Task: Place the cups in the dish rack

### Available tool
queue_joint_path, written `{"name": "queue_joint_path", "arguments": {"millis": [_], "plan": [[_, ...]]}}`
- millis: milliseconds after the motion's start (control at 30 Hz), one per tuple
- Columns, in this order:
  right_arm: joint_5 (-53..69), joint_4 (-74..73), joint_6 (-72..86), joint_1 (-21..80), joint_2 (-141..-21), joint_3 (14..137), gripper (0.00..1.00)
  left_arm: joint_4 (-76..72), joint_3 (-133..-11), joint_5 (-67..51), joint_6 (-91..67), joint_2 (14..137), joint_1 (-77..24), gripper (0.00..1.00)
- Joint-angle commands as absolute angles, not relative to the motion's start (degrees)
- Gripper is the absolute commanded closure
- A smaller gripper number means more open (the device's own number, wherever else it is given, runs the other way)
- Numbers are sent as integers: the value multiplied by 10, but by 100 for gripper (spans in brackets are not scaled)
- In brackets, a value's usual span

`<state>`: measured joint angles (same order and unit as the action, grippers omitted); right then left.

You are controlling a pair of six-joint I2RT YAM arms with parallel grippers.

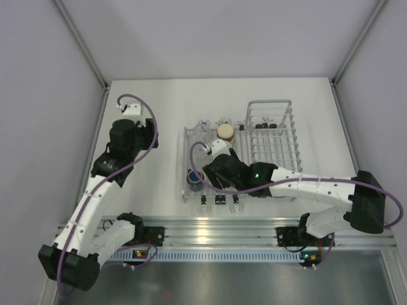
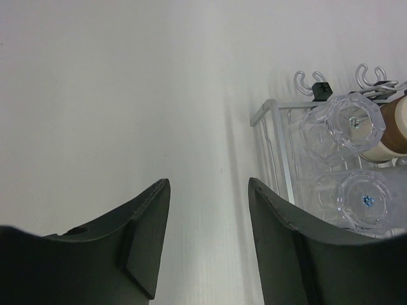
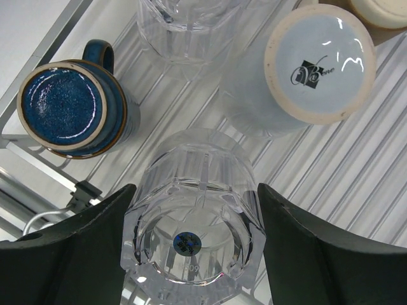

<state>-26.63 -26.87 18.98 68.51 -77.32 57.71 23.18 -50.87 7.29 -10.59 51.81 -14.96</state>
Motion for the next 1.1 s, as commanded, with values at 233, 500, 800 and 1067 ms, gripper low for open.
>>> {"name": "queue_joint_path", "arguments": {"millis": [233,500,800,1067], "plan": [[-241,-266,185,672,-816,630,100,219,-503,72,-107,499,-145,42],[-215,-254,172,647,-836,631,100,220,-501,75,-107,497,-145,42],[-178,-248,174,630,-850,628,100,221,-501,77,-106,501,-145,41],[-168,-246,182,617,-846,617,62,221,-501,76,-107,501,-145,41]]}}
